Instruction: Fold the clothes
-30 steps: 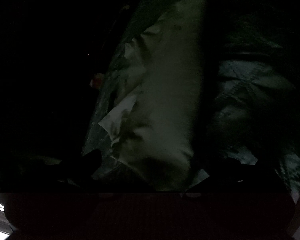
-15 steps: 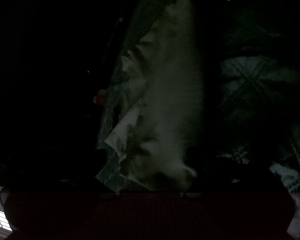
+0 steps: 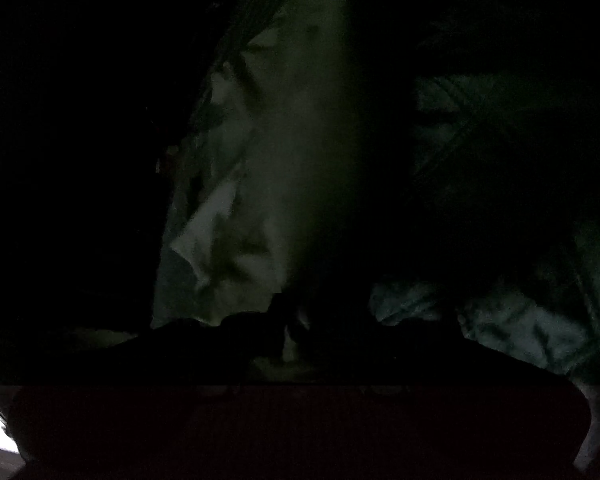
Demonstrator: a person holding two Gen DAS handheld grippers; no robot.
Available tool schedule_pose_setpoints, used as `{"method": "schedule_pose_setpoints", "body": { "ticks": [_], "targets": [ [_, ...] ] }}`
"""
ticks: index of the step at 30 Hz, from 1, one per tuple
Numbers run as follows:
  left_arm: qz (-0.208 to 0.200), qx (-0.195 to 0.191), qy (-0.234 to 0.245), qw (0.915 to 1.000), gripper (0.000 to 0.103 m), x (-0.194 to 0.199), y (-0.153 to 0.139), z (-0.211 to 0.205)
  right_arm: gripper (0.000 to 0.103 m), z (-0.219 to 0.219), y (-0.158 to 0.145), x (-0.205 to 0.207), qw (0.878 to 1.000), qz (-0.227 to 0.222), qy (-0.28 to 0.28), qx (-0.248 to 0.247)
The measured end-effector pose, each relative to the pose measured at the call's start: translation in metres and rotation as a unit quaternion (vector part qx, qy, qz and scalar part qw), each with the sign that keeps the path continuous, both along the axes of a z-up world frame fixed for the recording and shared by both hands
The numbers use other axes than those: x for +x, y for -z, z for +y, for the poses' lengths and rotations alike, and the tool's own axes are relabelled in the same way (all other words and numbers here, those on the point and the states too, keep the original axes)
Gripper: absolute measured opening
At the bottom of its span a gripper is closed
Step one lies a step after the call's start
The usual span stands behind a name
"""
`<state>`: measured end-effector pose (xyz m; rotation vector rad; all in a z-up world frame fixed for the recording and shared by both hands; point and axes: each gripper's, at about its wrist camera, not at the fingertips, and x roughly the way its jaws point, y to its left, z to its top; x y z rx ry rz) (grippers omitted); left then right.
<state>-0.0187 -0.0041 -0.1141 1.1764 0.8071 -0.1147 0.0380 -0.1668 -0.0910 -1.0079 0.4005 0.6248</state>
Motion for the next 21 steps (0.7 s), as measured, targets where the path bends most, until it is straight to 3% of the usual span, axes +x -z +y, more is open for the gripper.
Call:
{"method": "schedule_pose_setpoints", "body": {
  "ticks": [6, 14, 21],
  "targets": [
    [0.015, -0.078, -0.064, 0.9948, 0.007, 0.006, -0.027, 0.012, 0.01, -0.004, -0.012, -0.002, 0.998, 0.042, 0.016, 0.04],
    [0.023, -0.161, -0.118, 0.9795, 0.007, -0.019, -0.065, 0.018, 0.01, -0.012, -0.037, -0.02, 0.991, 0.12, 0.004, 0.053],
    [0.023, -0.248, -0.166, 0.9542, 0.007, -0.04, -0.103, 0.031, 0.01, -0.023, -0.081, -0.036, 0.981, 0.182, -0.014, 0.062]
  ]
}}
